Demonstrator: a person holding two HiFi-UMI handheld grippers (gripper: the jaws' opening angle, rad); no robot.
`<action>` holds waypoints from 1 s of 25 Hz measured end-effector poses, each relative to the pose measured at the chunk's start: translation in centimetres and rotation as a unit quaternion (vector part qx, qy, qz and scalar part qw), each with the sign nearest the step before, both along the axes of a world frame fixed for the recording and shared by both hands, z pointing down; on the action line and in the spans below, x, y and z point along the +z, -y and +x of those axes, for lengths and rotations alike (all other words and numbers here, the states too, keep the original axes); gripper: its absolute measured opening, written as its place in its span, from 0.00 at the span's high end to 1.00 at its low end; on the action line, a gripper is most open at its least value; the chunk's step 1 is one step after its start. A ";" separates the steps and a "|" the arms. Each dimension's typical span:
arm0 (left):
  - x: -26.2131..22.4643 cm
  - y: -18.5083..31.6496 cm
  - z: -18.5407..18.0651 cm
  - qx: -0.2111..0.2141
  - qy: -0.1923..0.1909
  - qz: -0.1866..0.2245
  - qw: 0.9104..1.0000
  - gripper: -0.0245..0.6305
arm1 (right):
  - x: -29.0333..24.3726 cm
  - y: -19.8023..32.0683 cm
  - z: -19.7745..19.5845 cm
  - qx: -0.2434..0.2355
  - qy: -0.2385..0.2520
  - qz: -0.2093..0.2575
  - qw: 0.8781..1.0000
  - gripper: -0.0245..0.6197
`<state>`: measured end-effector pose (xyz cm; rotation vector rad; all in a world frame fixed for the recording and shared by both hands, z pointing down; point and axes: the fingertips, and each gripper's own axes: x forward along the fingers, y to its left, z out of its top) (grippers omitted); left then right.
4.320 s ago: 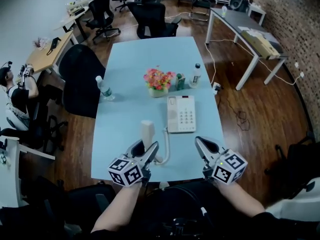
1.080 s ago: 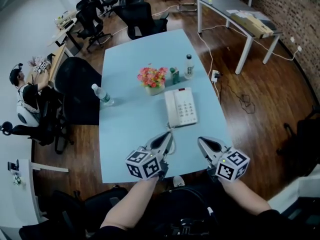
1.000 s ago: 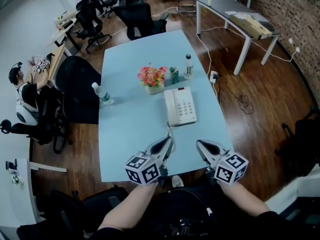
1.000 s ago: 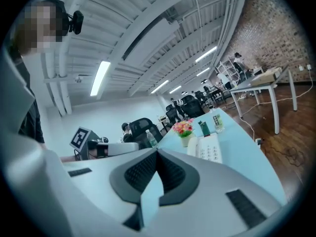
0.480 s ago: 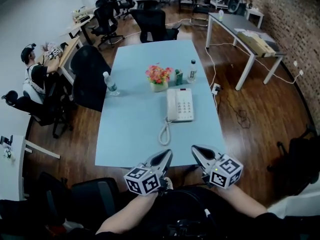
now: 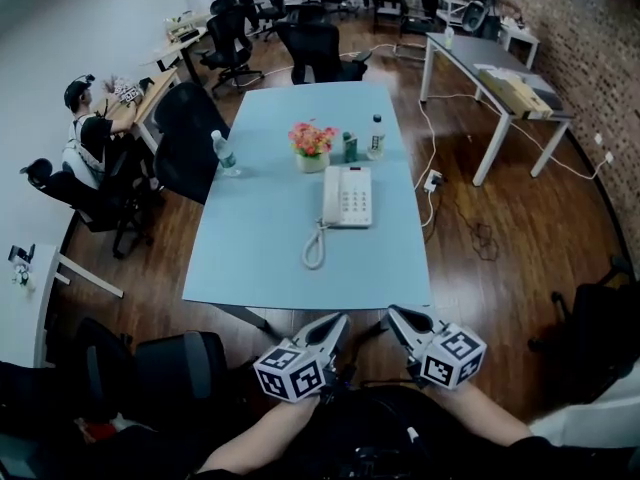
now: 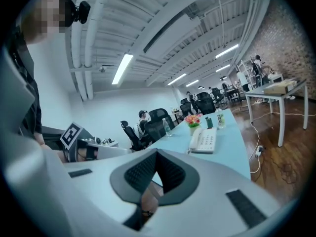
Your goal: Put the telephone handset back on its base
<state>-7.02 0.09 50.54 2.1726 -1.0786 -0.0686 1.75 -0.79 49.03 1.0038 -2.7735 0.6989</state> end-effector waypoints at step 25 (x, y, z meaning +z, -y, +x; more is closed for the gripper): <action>0.1 -6.5 6.8 0.050 0.062 0.018 0.997 0.96 | 0.2 -6.2 5.6 0.023 0.028 0.006 0.999 0.94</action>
